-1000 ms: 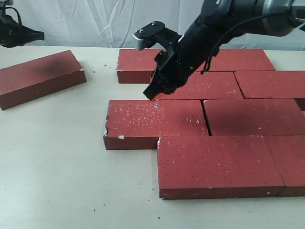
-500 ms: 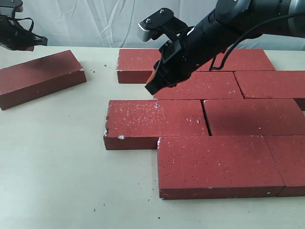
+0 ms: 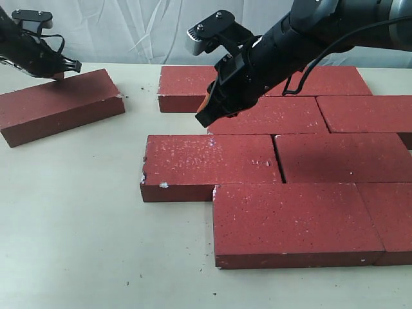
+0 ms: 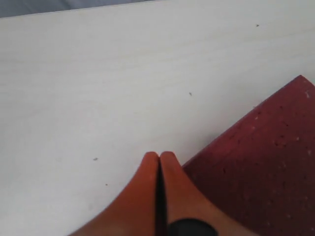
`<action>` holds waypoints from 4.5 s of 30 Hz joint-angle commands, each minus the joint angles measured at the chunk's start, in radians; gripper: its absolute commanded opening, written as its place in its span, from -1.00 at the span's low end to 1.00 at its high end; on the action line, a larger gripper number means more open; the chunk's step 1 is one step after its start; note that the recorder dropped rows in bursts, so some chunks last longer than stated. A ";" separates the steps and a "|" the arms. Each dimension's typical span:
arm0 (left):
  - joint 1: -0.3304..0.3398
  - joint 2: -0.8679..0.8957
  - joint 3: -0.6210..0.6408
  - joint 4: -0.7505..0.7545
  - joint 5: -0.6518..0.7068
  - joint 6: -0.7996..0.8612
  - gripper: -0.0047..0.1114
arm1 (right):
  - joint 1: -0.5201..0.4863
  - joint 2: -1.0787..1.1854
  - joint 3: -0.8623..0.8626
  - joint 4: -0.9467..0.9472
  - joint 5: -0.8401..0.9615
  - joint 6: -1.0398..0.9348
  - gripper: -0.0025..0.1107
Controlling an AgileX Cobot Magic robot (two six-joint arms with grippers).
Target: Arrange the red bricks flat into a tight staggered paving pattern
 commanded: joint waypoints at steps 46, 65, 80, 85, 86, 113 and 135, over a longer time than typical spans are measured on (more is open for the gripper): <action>-0.093 -0.098 0.002 -0.046 0.301 0.128 -0.92 | -0.003 -0.002 0.002 0.006 -0.050 -0.021 -0.97; -0.109 -0.023 0.002 -0.110 0.186 0.087 -0.92 | -0.003 0.039 0.002 0.010 -0.086 -0.021 -0.97; -0.144 -0.024 0.002 -0.097 0.211 0.089 -0.92 | -0.003 0.038 0.002 0.014 -0.094 -0.019 -0.97; -0.113 -0.129 0.002 -0.054 0.243 0.085 -0.92 | -0.003 0.040 0.002 0.014 -0.105 -0.019 -0.97; -0.105 -0.165 0.002 -0.036 0.265 0.085 -0.92 | -0.003 0.043 0.002 0.014 -0.112 -0.019 -0.97; 0.194 -0.662 0.998 -0.099 -0.520 0.052 -0.92 | -0.003 0.088 0.002 0.079 -0.146 -0.021 -0.97; 0.135 -0.290 0.741 -0.148 -0.416 0.055 -0.92 | -0.003 0.123 0.002 0.016 -0.250 -0.004 -0.97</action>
